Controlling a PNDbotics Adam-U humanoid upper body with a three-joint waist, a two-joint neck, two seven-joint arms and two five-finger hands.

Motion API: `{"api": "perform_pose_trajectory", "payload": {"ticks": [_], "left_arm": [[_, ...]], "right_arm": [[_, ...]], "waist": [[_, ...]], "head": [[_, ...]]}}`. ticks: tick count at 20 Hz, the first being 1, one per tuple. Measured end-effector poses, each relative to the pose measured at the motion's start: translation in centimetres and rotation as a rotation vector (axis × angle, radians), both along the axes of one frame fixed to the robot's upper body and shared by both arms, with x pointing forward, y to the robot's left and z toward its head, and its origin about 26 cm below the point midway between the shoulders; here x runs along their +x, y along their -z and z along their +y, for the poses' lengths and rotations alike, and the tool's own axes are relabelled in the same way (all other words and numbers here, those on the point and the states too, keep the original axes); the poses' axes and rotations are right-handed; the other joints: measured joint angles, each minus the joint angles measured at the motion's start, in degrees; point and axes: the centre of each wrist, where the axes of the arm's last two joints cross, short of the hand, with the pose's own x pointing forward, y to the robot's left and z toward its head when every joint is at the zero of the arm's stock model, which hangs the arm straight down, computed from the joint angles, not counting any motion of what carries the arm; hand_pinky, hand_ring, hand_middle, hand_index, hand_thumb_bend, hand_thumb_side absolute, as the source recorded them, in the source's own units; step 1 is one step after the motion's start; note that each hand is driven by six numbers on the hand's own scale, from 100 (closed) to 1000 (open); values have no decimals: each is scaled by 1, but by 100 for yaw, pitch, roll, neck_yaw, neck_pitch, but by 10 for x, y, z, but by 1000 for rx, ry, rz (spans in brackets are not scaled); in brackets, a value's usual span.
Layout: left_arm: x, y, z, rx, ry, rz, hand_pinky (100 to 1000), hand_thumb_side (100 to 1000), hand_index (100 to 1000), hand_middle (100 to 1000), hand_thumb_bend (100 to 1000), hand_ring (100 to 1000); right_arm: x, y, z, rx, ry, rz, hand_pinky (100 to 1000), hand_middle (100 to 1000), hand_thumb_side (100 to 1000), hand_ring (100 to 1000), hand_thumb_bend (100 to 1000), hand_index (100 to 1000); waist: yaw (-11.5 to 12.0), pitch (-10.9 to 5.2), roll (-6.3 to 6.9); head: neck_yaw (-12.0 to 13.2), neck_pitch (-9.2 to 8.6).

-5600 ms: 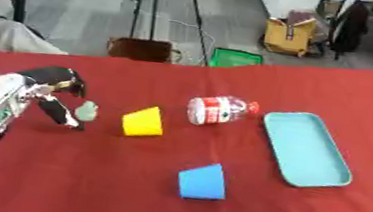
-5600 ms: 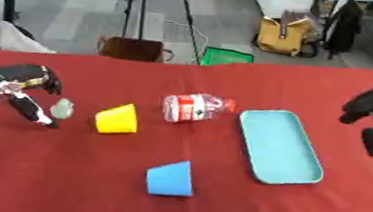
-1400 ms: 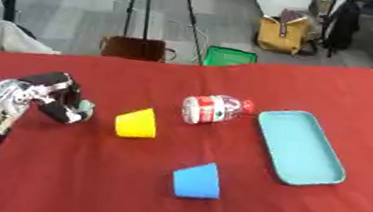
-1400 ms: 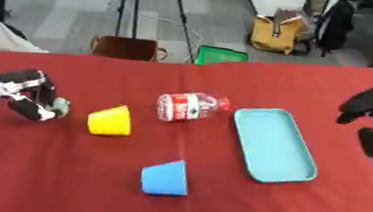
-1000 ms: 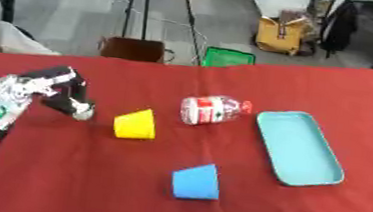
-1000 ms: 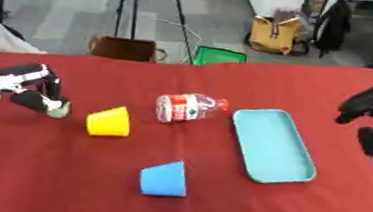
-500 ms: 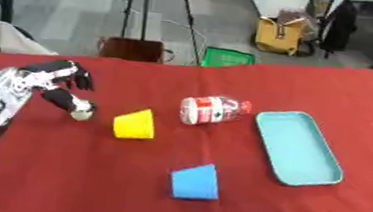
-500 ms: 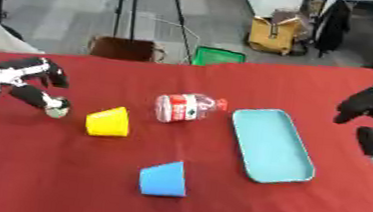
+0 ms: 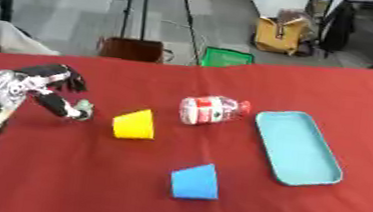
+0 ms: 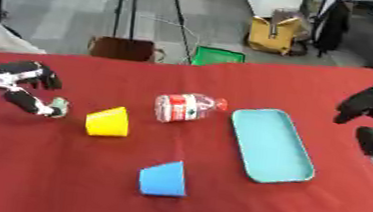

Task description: Pick up objects on the table and place them in the box.

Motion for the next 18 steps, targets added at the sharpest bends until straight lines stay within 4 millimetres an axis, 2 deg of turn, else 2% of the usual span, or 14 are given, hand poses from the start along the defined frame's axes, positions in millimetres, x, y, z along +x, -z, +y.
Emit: {"api": "perform_pose_trajectory", "payload": {"ticks": [14, 18], "left_arm": [[0, 7, -1, -4, 3, 14, 681, 301, 743, 637, 498, 708], [1, 9, -2, 10, 3, 19, 680, 282, 729, 623, 486, 679]], "right_arm": [[0, 1, 1, 2, -3, 4, 603, 638, 473, 600, 216, 732], [0, 1, 1, 3, -3, 4, 604, 638, 473, 600, 218, 733]], "waist": [[-22, 2, 0], [-22, 2, 0]], "head": [[-3, 0], [-5, 0]]}}
